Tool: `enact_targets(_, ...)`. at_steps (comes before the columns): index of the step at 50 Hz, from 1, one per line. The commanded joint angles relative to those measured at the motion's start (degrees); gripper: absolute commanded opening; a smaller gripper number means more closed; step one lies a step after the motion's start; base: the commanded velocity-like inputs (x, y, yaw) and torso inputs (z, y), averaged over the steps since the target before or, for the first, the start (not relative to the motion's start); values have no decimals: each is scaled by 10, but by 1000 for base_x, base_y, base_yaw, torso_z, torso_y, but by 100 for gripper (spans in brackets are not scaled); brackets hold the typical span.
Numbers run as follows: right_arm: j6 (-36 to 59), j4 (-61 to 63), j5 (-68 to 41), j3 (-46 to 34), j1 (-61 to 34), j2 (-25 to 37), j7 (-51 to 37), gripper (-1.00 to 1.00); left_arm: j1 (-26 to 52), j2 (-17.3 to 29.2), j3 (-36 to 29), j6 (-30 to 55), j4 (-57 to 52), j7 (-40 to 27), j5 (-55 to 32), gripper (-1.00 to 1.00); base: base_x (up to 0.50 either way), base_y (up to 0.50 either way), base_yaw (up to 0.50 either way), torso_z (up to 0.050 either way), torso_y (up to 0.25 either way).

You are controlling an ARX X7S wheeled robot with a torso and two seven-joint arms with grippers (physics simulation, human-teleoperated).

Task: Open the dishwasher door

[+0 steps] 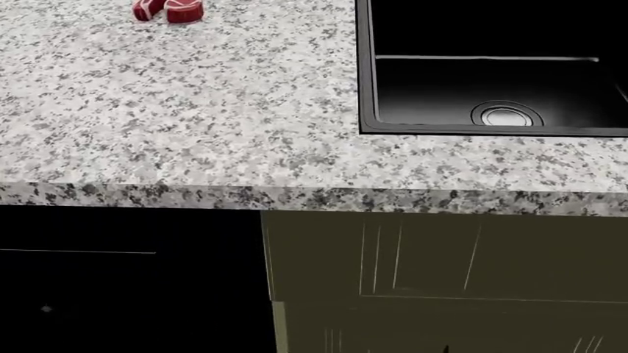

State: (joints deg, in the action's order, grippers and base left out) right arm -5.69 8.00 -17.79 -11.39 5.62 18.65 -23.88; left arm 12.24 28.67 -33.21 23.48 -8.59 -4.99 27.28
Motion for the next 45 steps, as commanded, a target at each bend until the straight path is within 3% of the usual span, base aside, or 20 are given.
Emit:
enact_targets(1,-2,3,-1,-2,2,1,-2,100,51,16,-42,12,44,25,56,100,0,0,0,0,0)
enact_targets(17,-9,-11,0,-6,-1,-1,0,100,117,19,-79,-15,117,43,87,100,0,0,0,0,0)
enact_targets(45,-11,-15,-3,-8,-1,2,-4,100,175,21,-75,-28,173,53,83,100,0,0,0,0,0)
